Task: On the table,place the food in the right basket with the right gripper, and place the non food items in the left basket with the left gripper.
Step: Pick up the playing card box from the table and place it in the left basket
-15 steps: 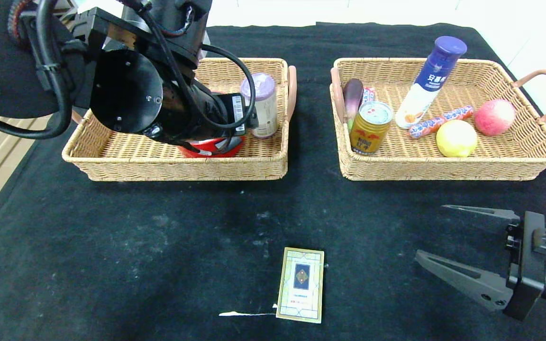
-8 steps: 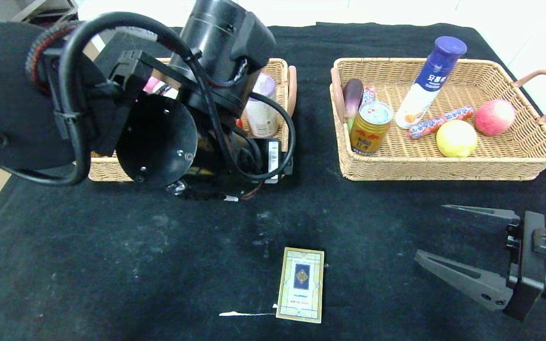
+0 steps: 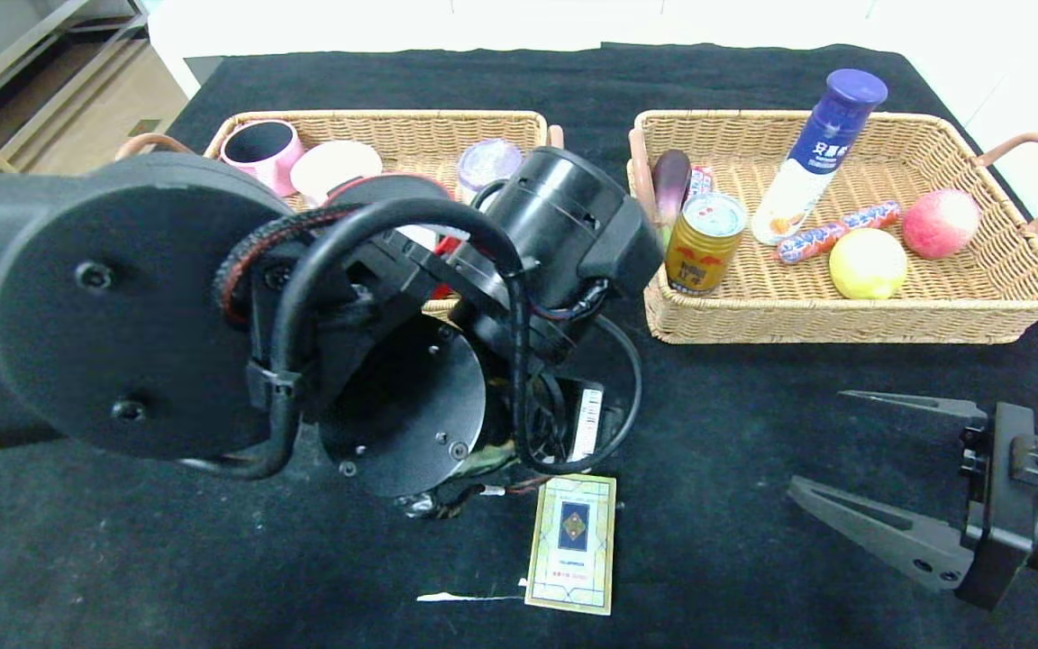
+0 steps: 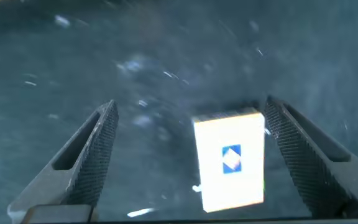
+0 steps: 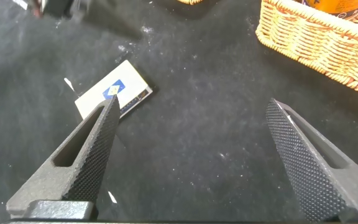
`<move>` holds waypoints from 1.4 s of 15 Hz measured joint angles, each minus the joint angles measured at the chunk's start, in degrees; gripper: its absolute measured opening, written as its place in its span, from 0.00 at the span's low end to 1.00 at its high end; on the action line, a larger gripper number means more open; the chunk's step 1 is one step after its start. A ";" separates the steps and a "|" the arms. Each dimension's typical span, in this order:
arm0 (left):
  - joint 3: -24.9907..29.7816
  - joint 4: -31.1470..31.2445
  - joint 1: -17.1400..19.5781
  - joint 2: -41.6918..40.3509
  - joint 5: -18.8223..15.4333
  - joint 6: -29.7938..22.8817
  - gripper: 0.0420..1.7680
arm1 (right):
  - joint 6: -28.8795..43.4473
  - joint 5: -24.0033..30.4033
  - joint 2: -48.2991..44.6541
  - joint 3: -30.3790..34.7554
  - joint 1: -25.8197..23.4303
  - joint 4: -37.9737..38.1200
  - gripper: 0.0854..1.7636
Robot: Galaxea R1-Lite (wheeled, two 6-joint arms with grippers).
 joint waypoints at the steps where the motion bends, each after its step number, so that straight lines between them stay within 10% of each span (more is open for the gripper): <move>1: 0.00 0.05 -0.63 0.46 -0.02 -0.10 0.96 | -0.02 0.02 -0.02 -0.01 -0.02 0.00 0.97; 21: 0.33 6.39 -6.46 6.39 -1.60 -7.56 0.97 | 0.26 0.02 -1.77 -0.61 -0.63 -0.09 0.97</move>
